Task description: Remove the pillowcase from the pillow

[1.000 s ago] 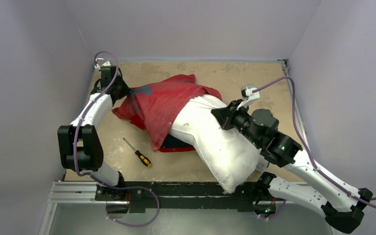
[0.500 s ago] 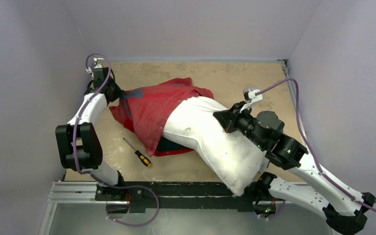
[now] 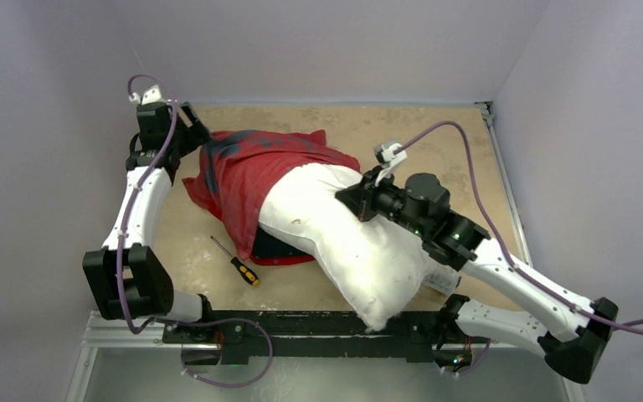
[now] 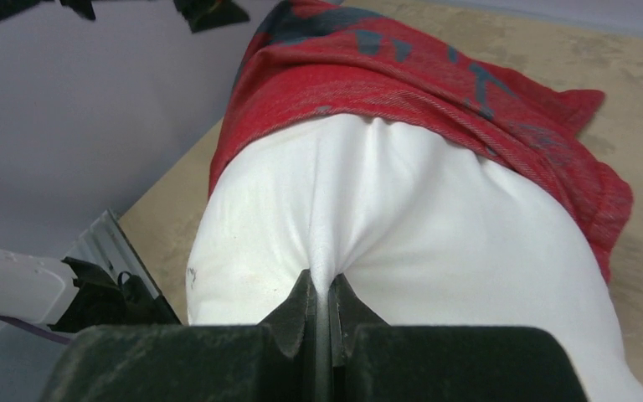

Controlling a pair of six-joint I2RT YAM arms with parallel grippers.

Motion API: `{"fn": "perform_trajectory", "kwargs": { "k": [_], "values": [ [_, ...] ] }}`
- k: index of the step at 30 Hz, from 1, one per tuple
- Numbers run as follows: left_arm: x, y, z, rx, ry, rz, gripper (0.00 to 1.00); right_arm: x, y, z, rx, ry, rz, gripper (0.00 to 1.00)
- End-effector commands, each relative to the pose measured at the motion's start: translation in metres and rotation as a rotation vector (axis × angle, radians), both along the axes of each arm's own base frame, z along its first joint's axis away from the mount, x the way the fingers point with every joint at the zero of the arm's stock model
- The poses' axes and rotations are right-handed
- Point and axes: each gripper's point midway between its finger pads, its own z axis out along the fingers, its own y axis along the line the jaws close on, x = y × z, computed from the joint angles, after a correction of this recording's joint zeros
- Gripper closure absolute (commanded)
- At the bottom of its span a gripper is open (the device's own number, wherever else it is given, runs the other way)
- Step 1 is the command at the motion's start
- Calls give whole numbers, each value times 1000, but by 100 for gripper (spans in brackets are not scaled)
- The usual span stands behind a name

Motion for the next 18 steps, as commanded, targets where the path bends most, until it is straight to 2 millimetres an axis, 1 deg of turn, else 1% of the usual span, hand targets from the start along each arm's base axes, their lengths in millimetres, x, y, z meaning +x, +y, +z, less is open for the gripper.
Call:
{"fn": "perform_trajectory", "kwargs": {
  "k": [1, 4, 6, 7, 9, 11, 13, 14, 16, 18],
  "values": [
    [-3, -87, 63, 107, -149, -350, 19, 1, 30, 22, 71, -108, 133, 100],
    [-15, -128, 61, 144, -125, -493, 19, -1, 40, 0, 48, -75, 178, 100],
    [-20, -150, 53, 159, -98, -574, 18, -1, 44, -11, 36, -55, 195, 100],
    [-22, -159, 46, 164, -73, -599, 18, 0, 46, -17, 28, -44, 196, 100],
    [-24, -169, 29, 183, -13, -623, 17, 4, 48, -28, 7, -24, 184, 100],
    [-23, -177, 6, 204, 65, -639, 16, 8, 50, -38, -15, -3, 167, 100],
    [-24, -187, -11, 224, 116, -652, 16, 9, 54, -49, -35, 17, 165, 100],
    [-23, -189, -20, 236, 142, -641, 16, 10, 57, -55, -45, 28, 165, 100],
    [-18, -187, -36, 248, 189, -600, 17, 9, 62, -65, -64, 45, 166, 100],
    [-14, -182, -50, 267, 225, -568, 23, 9, 65, -71, -75, 57, 154, 100]
  ]
}}
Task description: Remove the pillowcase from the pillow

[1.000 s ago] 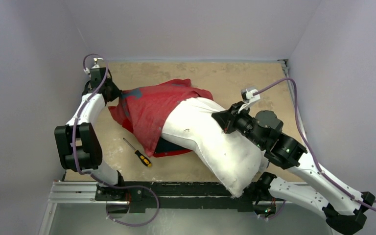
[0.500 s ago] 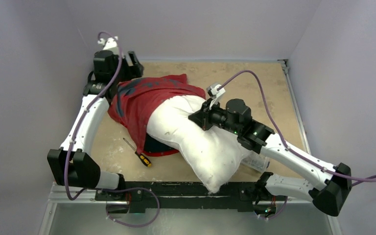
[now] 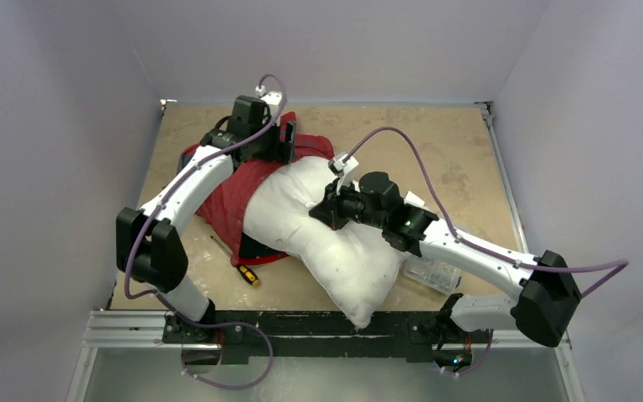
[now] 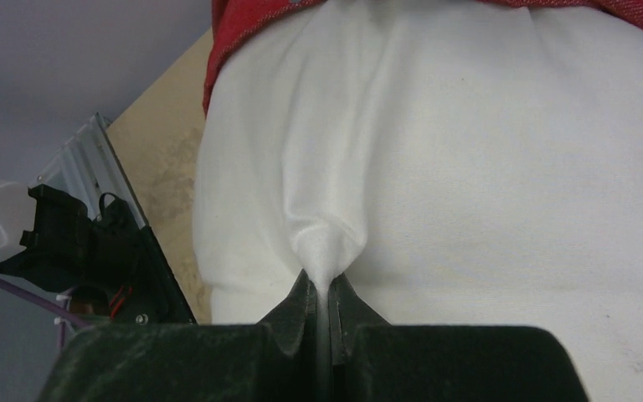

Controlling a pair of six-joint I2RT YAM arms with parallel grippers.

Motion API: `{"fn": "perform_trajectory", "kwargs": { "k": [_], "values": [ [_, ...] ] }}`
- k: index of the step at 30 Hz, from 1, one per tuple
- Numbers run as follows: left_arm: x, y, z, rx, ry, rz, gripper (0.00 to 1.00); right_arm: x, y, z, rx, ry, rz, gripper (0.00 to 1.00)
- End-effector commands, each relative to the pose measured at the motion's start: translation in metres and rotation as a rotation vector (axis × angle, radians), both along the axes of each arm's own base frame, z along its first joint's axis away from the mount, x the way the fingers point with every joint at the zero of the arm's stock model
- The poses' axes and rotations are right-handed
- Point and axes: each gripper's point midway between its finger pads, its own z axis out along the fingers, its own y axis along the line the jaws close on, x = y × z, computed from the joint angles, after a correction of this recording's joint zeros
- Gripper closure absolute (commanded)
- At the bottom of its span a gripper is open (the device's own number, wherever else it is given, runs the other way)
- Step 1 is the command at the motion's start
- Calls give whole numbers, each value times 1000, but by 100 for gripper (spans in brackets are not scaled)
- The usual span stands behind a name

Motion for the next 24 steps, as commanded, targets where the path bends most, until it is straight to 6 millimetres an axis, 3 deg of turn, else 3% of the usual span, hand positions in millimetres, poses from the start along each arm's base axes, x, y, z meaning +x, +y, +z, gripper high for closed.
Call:
{"fn": "perform_trajectory", "kwargs": {
  "k": [1, 2, 3, 5, 6, 12, 20, 24],
  "values": [
    [9, 16, -16, 100, 29, 88, 34, 4, 13, 5, 25, -41, -10, 100],
    [12, 20, -20, 116, 32, 105, 43, 6, 12, 5, 22, -39, -23, 100],
    [13, 24, -23, 133, 33, 122, 63, 7, 11, 5, 22, -39, -35, 100],
    [17, 36, -24, 172, 24, 174, 91, 10, 6, 12, 32, -46, -70, 100],
    [20, 50, -22, 200, 12, 228, 100, 9, 4, 16, 40, -45, -78, 100],
    [30, 142, 5, 160, -84, 512, 100, 11, -20, 55, 131, -61, -201, 100],
    [23, 233, 12, 135, -105, 777, 100, 6, -56, 114, 260, -130, -308, 100],
    [17, 266, 13, 112, -110, 875, 100, 10, -71, 128, 290, -138, -375, 100]
  ]
}}
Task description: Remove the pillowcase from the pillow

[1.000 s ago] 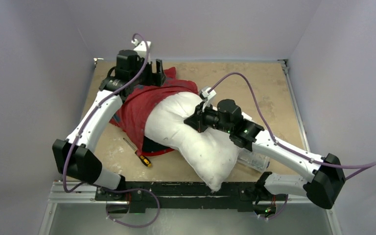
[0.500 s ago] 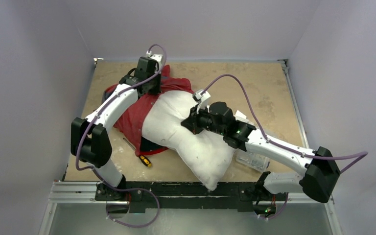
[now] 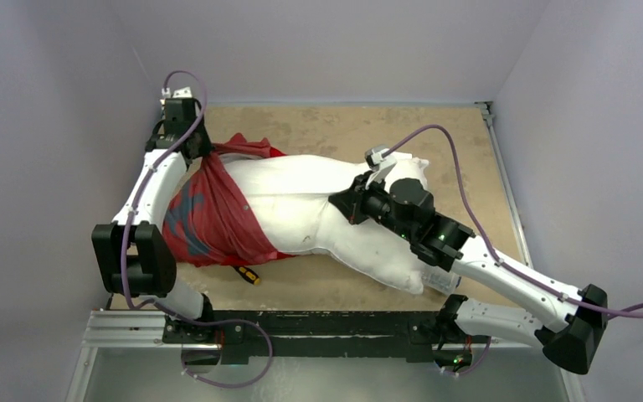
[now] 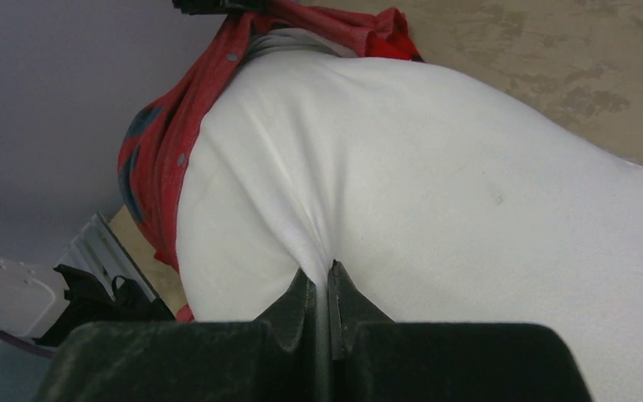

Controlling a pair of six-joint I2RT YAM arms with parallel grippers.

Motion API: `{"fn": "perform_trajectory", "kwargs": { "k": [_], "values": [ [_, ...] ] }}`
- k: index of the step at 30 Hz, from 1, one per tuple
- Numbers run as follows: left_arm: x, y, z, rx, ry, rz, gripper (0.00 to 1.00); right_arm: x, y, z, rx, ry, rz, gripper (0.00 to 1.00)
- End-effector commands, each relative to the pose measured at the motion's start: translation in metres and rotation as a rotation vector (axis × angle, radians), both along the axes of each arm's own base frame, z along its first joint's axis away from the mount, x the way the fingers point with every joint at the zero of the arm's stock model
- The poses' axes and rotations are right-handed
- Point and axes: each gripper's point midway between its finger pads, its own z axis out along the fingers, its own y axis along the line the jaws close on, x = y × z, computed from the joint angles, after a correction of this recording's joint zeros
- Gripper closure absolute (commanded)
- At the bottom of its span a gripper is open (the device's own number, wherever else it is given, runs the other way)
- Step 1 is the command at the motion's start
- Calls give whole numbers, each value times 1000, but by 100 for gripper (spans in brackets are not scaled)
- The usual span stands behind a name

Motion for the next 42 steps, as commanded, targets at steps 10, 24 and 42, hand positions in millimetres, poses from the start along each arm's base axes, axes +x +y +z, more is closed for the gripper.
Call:
{"fn": "perform_trajectory", "kwargs": {
  "k": [10, 24, 42],
  "values": [
    [5, 92, 21, -84, -146, 243, 100, 13, -51, 83, 214, -74, -257, 100],
    [11, -125, 58, -187, -221, -430, 100, 13, 33, 32, 43, -68, 102, 67],
    [-27, -107, 100, -28, -272, -324, 61, 37, 114, -6, -186, -105, 193, 4]
  ]
}}
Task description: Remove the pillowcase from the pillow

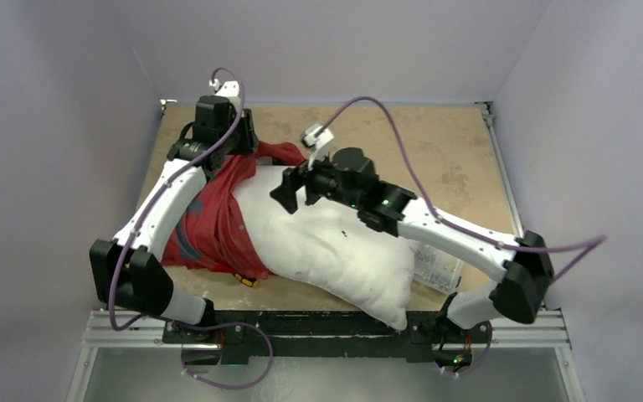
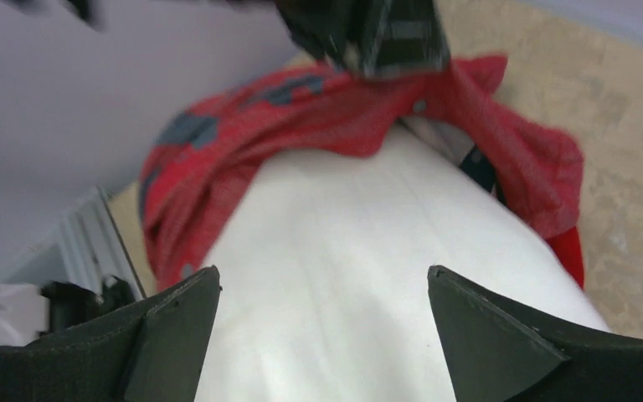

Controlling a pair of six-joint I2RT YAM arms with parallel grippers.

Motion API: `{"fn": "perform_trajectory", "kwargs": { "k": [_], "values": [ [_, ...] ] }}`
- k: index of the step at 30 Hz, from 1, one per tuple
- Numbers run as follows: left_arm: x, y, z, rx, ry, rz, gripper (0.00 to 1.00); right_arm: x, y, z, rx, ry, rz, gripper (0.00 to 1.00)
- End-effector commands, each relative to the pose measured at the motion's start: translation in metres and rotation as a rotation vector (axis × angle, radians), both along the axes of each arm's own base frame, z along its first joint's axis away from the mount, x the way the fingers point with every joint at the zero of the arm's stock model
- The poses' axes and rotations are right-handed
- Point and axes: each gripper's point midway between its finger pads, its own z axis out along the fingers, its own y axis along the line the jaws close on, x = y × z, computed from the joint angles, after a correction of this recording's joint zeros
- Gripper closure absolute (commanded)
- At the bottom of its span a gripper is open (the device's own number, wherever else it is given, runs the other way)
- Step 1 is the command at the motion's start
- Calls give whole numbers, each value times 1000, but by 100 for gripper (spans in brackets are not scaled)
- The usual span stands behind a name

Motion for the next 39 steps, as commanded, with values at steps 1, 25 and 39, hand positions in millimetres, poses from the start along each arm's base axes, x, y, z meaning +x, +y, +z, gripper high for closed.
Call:
{"fn": "perform_trajectory", "kwargs": {
  "k": [1, 25, 39],
  "values": [
    [-21, 34, 69, 49, -175, 126, 57, 15, 25, -43, -143, -4, -25, 3],
    [-184, 51, 13, -184, -42, 192, 36, 52, -2, -93, -100, 104, -187, 100],
    [-172, 7, -11, -320, 45, 39, 35, 58, -30, -33, 53, 36, -199, 100]
  ]
}}
